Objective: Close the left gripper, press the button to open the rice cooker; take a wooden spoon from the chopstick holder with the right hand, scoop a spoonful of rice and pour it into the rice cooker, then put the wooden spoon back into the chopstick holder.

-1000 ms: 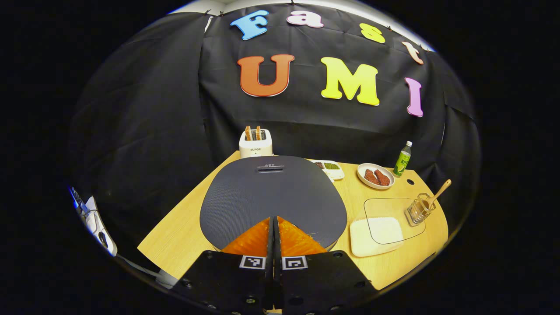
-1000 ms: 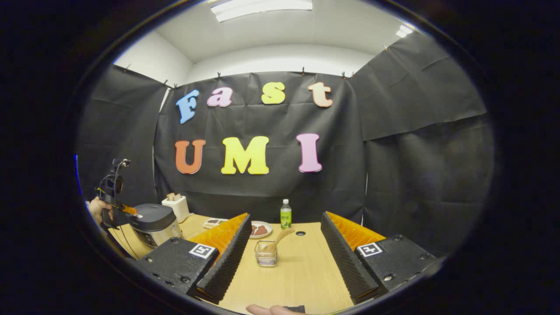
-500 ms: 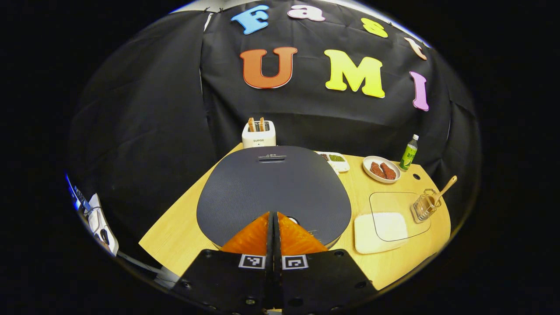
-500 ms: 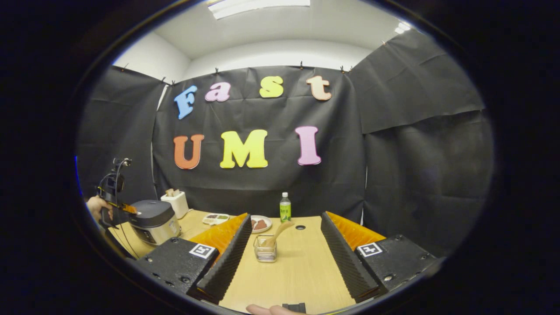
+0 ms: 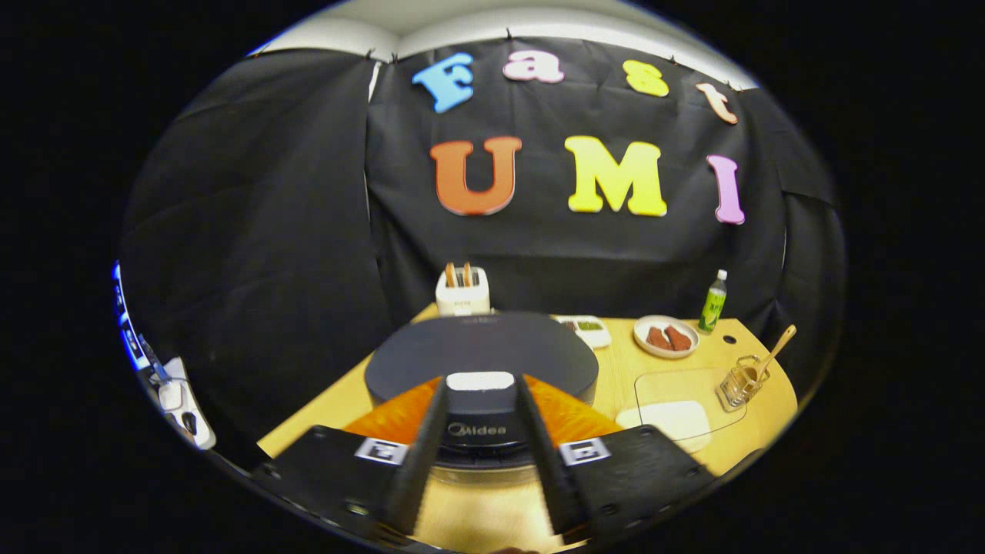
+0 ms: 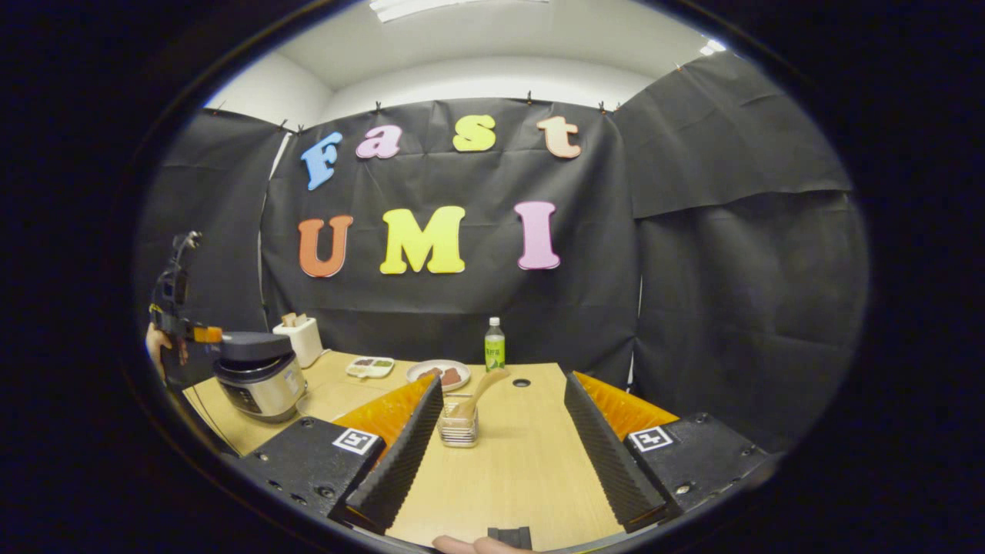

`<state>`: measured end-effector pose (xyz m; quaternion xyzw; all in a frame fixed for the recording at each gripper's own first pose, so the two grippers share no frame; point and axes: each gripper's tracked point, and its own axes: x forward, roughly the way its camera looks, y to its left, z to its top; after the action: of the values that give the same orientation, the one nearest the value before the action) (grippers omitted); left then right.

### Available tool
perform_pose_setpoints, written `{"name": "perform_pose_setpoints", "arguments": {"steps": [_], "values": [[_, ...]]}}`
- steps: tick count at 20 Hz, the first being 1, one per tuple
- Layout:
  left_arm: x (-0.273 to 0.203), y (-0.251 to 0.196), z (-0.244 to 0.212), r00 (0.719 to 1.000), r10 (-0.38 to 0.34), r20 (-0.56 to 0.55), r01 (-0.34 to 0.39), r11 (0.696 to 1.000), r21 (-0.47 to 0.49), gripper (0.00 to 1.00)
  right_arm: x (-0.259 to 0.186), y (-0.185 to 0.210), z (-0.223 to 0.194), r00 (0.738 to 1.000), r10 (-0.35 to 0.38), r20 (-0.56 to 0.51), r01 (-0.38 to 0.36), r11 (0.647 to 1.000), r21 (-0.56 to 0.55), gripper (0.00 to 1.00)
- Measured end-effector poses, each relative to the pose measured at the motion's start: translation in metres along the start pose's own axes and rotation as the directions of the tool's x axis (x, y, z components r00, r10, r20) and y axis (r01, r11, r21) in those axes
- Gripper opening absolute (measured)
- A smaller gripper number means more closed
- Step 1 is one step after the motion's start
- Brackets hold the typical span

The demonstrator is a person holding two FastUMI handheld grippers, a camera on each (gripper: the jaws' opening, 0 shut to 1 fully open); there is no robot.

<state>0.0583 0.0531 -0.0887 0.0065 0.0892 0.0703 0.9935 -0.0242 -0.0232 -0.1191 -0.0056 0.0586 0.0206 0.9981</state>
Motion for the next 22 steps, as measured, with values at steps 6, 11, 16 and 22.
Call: {"name": "perform_pose_setpoints", "arguments": {"steps": [6, 11, 16, 22], "values": [[-0.067, -0.017, 0.033, 0.989, -0.046, 0.143, 0.049, 0.999, -0.015, 0.95, 0.022, 0.007, -0.016, 1.0, 0.0, -0.011, 0.0, 1.0, -0.005, 0.94], [-0.11, -0.031, 0.016, 0.979, -0.122, 0.16, 0.123, 0.992, 0.005, 0.95, 0.062, 0.016, -0.04, 0.999, 0.027, -0.029, -0.026, 0.999, 0.044, 1.0], [-0.136, -0.032, -0.003, 0.975, -0.118, 0.187, 0.118, 0.993, 0.01, 0.95, 0.122, 0.017, -0.082, 0.994, 0.012, -0.108, -0.005, 0.998, 0.062, 1.0], [-0.155, -0.041, -0.036, 0.97, -0.17, 0.175, 0.18, 0.983, -0.041, 0.95, 0.197, 0.028, -0.111, 0.99, 0.022, -0.136, -0.005, 0.992, 0.126, 0.93]]}}
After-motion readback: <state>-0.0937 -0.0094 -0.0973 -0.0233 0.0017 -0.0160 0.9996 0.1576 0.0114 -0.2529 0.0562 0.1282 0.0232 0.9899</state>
